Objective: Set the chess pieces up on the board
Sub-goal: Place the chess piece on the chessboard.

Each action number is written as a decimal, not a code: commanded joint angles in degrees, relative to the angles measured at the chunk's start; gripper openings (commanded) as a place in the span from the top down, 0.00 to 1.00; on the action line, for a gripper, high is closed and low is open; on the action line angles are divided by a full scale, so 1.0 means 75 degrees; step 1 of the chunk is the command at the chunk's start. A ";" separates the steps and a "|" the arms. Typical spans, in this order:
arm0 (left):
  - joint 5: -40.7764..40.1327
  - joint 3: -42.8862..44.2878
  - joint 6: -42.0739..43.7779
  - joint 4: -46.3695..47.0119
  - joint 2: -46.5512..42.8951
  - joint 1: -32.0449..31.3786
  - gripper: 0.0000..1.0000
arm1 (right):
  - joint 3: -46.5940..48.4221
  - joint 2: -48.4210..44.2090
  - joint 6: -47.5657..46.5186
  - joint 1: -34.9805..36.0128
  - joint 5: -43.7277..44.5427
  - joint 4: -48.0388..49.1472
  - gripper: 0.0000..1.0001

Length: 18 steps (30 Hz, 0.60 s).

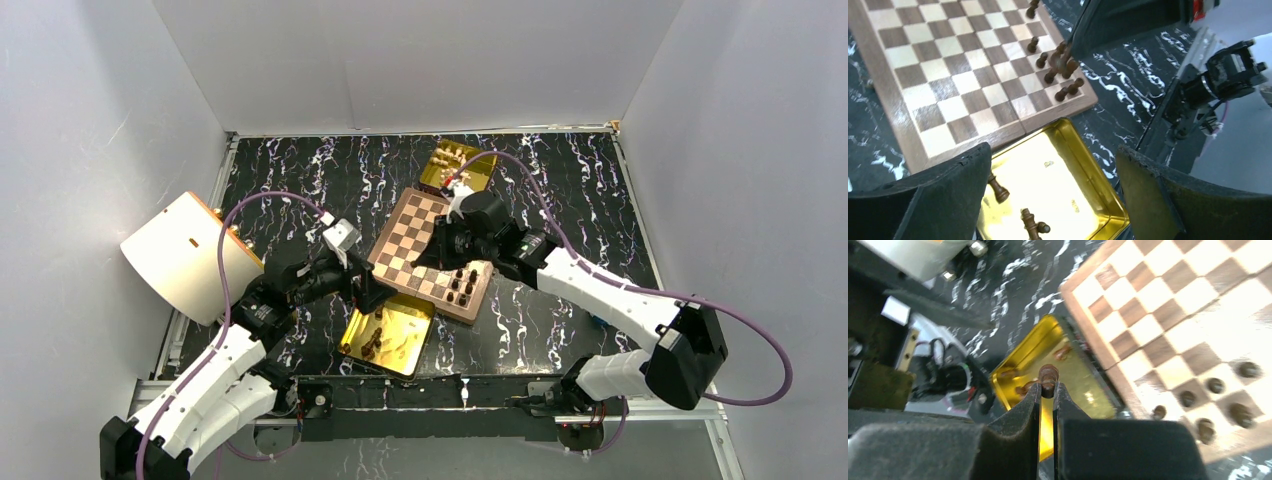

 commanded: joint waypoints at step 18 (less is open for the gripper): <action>-0.3941 0.0544 0.0676 -0.1755 -0.1065 0.0030 0.06 | 0.2278 0.2243 -0.2150 -0.2204 0.2051 -0.2237 0.92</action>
